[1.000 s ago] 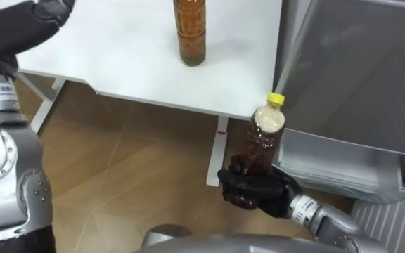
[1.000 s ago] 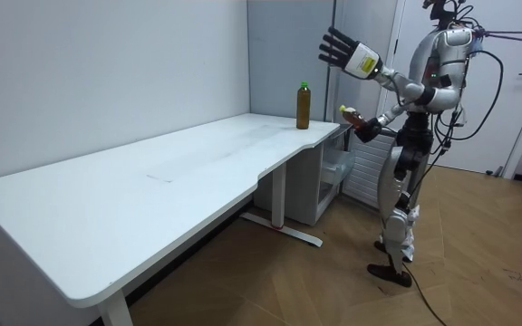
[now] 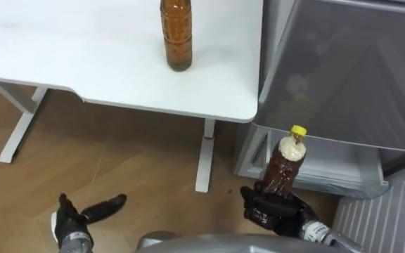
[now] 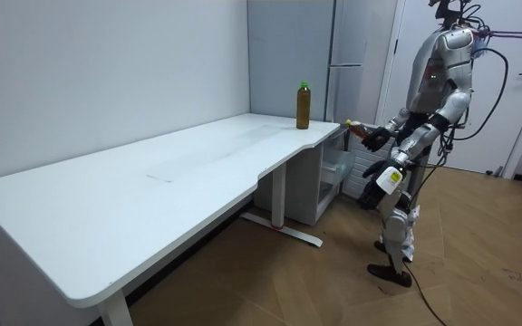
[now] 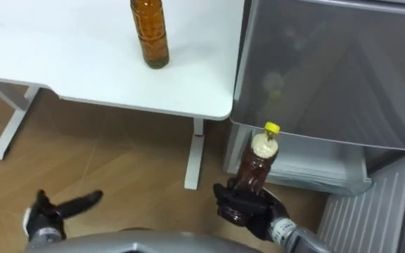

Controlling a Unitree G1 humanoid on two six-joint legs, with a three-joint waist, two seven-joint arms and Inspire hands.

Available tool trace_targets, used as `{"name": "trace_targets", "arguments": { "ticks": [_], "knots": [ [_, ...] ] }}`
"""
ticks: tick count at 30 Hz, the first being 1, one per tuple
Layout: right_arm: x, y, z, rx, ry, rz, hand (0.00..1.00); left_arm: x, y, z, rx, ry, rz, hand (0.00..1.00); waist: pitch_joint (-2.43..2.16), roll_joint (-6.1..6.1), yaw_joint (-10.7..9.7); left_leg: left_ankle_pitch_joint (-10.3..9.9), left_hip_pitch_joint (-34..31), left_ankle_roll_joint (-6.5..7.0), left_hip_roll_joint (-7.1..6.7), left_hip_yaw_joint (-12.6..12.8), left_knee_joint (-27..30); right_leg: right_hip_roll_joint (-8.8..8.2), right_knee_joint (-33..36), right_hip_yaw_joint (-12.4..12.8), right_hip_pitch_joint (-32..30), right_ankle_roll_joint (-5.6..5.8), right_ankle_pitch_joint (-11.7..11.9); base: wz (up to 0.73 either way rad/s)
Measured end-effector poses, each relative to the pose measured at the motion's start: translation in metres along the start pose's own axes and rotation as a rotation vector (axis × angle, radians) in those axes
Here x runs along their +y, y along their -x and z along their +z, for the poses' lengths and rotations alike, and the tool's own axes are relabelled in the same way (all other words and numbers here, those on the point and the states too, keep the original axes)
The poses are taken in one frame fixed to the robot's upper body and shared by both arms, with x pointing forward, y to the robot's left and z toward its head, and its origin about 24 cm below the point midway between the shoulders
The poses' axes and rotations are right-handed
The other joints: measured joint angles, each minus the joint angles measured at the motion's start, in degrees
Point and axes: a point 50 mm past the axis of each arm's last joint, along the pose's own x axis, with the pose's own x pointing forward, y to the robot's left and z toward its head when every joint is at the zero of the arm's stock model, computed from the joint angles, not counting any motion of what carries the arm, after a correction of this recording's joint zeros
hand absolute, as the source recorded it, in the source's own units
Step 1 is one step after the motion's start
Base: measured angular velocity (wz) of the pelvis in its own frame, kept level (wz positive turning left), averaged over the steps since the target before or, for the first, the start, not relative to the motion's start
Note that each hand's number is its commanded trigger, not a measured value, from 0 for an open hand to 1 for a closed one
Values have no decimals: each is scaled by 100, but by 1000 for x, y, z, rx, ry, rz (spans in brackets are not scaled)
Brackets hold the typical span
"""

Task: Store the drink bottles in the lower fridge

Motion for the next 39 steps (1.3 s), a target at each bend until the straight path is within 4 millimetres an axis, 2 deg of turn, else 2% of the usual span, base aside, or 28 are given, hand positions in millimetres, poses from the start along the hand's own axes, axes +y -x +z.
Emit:
{"name": "trace_targets", "arguments": {
  "ticks": [5, 10, 15, 21, 25, 29, 34, 37, 39],
  "knots": [
    [-4, -1, -5, 3, -57, -45, 100, 1, 1, -16, 68, -66, -16, 0, 13, -75, -54, -3, -4, 1, 21, 109, -28, 19, 15, 110, -61, 0, 1, -10],
    [-6, -6, -4, -33, -182, -67, 100, -13, -4, -10, 65, -146, -55, 0, 22, -76, -132, -3, -22, 1, 19, 122, -34, 19, 22, 140, -82, -3, 8, 0],
    [-4, -8, 1, -89, -279, -69, 100, -31, -5, -2, 27, -232, -133, 0, 34, -77, -324, -3, -29, 1, 19, 118, -37, 21, 16, 128, -82, -3, 8, 0],
    [-4, -15, 7, -136, -378, -88, 100, -45, -5, 2, 16, -252, -191, 0, 42, -55, -325, -3, -20, 2, 29, 173, -62, 34, 12, 204, -110, -3, 9, -5],
    [-5, -17, 9, -134, -390, -119, 100, -42, -5, -2, 37, -258, -182, 0, 48, -10, -311, -3, -28, 2, 33, 193, -91, 44, 13, 233, -151, -5, 11, -6],
    [-10, -20, 13, -158, -481, -175, 100, -37, -4, -6, 50, -258, -171, 0, 57, 50, -269, -4, -29, 2, 38, 240, -98, 58, 11, 278, -166, -5, 14, -4],
    [-13, -19, 17, -206, -579, -202, 100, -24, -6, -12, 85, -239, -130, 0, 28, 127, -172, -4, -60, 0, 52, 242, -76, 65, 14, 272, -213, -7, 15, -1],
    [-14, -21, 31, -269, -649, -188, 100, -14, -6, -15, 104, -231, -115, 0, 17, 168, -177, -4, -239, 1, 43, 220, 6, 48, 25, 235, -347, -18, 24, 3],
    [-19, -24, 49, -326, -706, -197, 100, -11, -10, -11, 119, -226, -106, 0, 27, 205, -182, -1, -485, 5, 26, 135, 134, 23, 33, 125, -501, -20, 52, 20]
  ]
}}
